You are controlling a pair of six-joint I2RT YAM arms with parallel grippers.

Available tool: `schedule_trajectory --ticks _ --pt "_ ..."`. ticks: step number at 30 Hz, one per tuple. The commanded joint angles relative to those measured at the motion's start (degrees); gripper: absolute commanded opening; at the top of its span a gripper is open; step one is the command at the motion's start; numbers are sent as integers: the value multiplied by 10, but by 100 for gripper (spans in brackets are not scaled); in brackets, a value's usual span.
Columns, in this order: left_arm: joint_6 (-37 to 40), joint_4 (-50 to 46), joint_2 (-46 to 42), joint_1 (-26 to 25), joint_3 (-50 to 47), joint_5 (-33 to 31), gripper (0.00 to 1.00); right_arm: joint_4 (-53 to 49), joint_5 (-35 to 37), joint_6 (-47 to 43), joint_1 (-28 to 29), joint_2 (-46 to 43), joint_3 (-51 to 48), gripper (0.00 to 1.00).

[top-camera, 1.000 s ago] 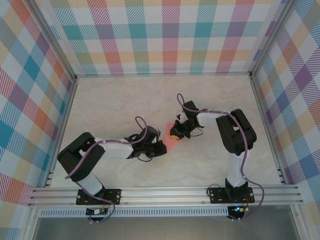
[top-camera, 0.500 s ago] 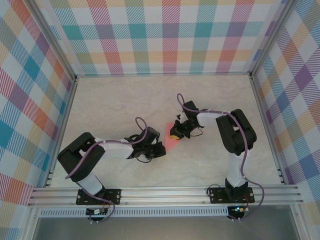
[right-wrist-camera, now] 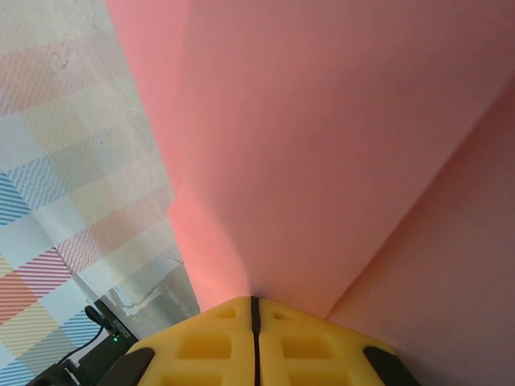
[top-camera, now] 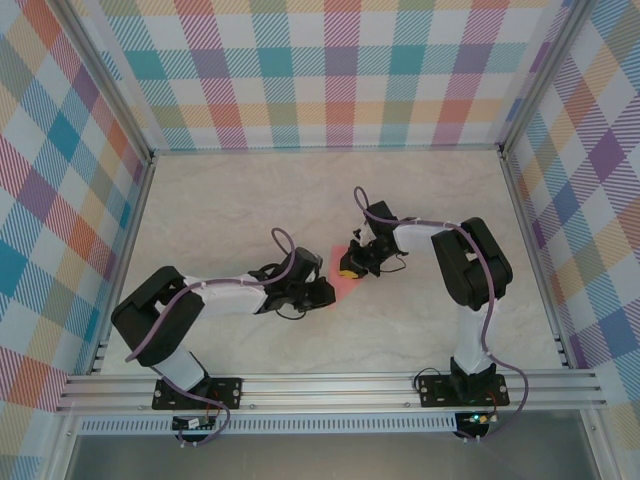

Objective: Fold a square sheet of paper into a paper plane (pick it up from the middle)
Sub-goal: Fourth fold the wing at the center of the table.

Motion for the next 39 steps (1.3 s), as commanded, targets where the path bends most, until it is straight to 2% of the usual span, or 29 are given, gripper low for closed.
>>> schedule_trajectory --ticks 1,8,13,25,29,32,39 --pt "23 -16 29 -2 44 -24 14 -28 117 5 0 72 -25 7" --pt "36 -34 94 -1 89 -35 11 -30 118 4 0 76 -25 7" --pt "30 -28 100 -1 72 -26 10 -31 119 5 0 75 -26 7" --pt "-37 37 21 -1 -54 17 11 -30 121 7 0 76 -26 7" --pt "-29 20 -9 -2 -77 35 11 -30 120 5 0 74 -28 7" --pt "-16 -7 -43 0 -73 26 11 -33 117 1 0 64 -27 7" --pt "-21 27 -97 19 -52 -23 9 -31 64 -13 0 -10 4 8"
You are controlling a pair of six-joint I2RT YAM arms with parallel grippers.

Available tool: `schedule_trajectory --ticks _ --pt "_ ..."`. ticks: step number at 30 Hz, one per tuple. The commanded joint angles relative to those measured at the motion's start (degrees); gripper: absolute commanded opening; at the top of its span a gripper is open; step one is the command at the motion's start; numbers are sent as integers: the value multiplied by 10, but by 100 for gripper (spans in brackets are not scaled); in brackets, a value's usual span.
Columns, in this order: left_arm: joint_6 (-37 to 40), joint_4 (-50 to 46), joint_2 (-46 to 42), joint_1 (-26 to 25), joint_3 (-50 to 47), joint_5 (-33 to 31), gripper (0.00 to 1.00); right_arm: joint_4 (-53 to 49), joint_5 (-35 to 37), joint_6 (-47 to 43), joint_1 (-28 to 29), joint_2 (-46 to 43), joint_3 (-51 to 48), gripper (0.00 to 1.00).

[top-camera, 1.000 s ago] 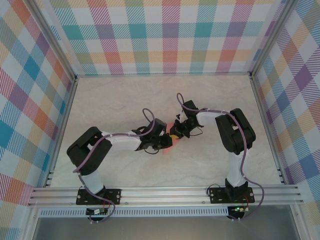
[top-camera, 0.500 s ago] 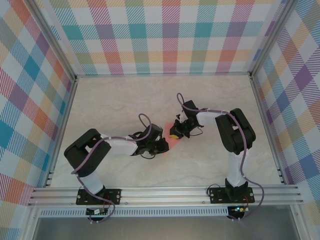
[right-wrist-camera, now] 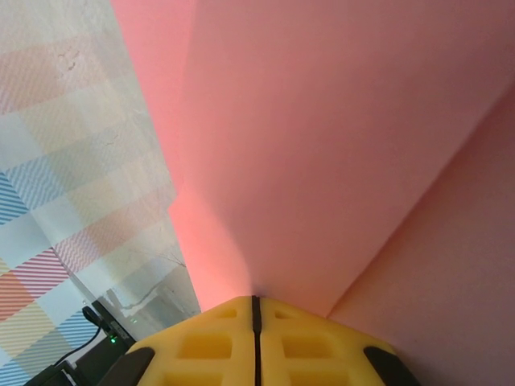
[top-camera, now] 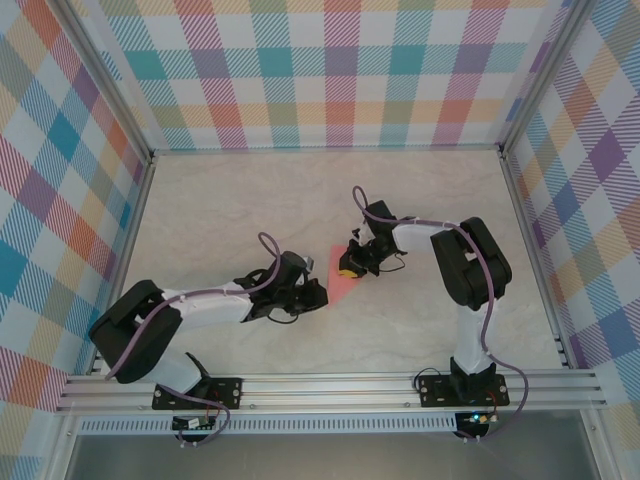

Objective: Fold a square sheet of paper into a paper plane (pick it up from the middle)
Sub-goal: Fourth fold the wing at the center of the table.

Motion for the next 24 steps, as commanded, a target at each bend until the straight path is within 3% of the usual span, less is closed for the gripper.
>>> schedule_trajectory --ticks 1,12,24 --pt "0 20 -7 11 16 -29 8 -23 48 -10 1 -18 1 8" --pt "-21 108 89 12 33 9 3 29 3 -6 1 -75 -25 8" --pt "-10 53 122 11 39 -21 0 52 -17 -11 11 -73 -58 8"
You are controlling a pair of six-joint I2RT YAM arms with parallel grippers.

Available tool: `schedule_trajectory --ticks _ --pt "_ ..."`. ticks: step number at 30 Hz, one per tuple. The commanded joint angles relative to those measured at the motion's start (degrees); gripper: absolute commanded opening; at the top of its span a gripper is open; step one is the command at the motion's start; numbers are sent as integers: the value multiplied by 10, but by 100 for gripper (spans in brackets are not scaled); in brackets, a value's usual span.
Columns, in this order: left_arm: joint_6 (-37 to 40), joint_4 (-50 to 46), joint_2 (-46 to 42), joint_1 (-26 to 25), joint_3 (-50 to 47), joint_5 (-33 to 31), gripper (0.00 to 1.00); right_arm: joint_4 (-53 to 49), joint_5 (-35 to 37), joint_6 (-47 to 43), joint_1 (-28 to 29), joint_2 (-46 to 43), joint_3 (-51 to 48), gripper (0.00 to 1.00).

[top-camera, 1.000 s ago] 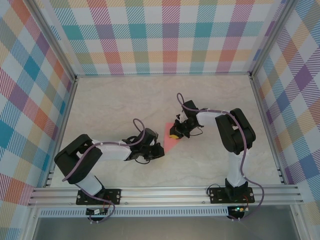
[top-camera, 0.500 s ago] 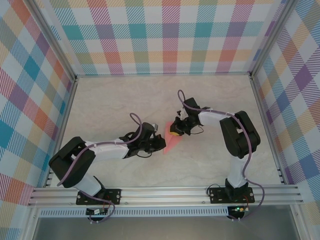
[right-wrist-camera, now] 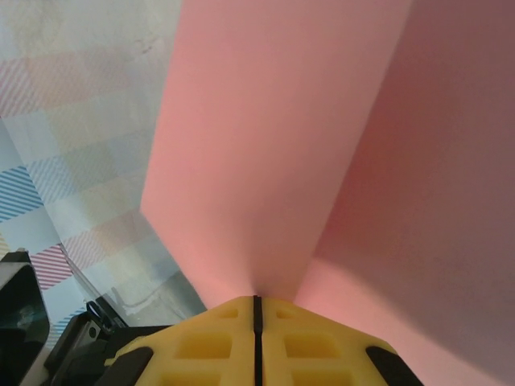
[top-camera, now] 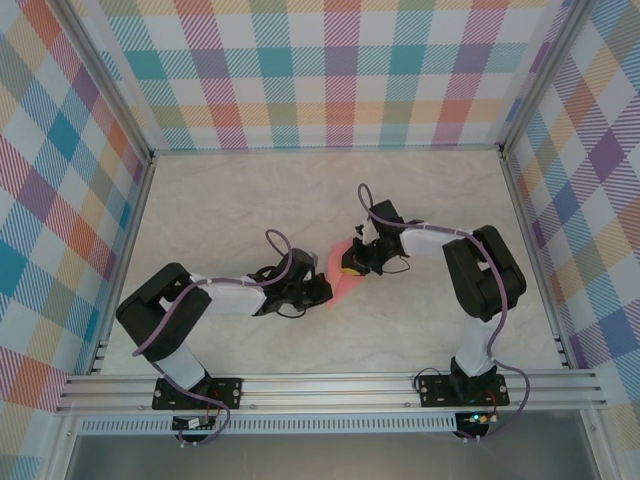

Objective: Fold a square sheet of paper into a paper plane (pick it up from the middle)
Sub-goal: Fourth fold the wing at the center of the table.

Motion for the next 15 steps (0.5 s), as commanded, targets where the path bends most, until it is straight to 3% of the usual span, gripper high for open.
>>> schedule_trajectory --ticks 1,15 --pt "6 -22 18 2 16 -7 0 13 -18 -10 10 -7 -10 8" --pt "17 -76 24 0 26 -21 0 12 -3 -18 40 29 -22 8"
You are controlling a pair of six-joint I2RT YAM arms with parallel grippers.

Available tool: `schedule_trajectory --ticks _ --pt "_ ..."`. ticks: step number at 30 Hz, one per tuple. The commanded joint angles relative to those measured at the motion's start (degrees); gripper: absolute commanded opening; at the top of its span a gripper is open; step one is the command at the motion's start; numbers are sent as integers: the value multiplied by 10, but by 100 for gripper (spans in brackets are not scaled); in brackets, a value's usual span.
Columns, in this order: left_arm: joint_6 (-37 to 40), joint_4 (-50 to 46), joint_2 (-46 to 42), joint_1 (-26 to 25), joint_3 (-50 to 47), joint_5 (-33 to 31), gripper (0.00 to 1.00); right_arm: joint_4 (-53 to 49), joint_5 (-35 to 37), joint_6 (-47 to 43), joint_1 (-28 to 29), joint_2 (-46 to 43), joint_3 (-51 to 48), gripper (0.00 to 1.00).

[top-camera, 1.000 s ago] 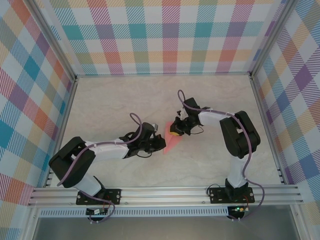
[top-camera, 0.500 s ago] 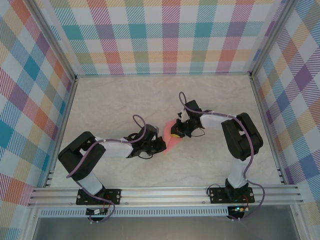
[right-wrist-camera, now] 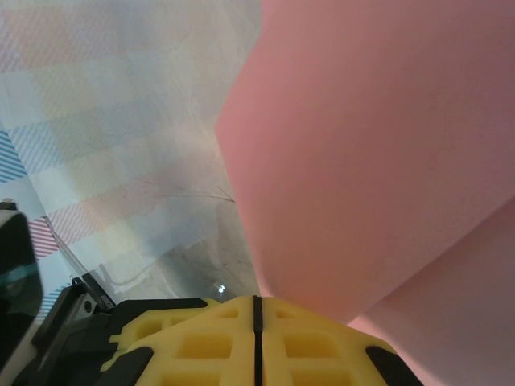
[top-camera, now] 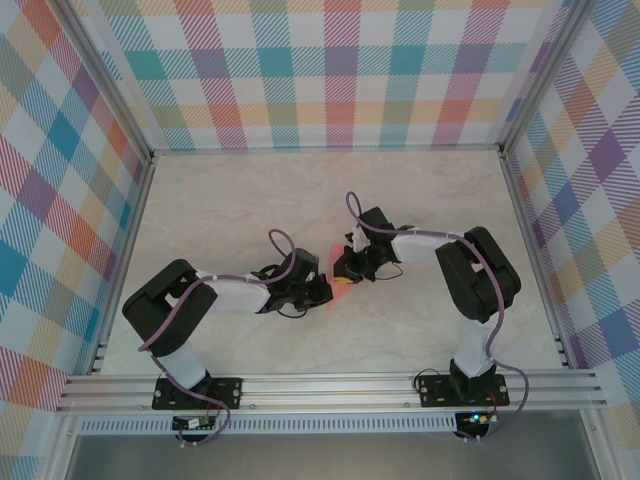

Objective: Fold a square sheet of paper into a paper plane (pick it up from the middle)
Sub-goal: Fourth fold the wing at the center of the table.

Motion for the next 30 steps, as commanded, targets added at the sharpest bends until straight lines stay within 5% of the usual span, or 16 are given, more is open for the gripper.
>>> schedule_trajectory --ticks 1,13,30 --pt "16 -57 3 -1 8 -20 0 -1 -2 -21 3 23 -14 8" --pt "40 -123 25 -13 10 -26 0 -32 22 -73 -5 61 34 7" --pt "53 -132 53 -24 2 -13 0 -24 24 -122 -86 89 97 8"
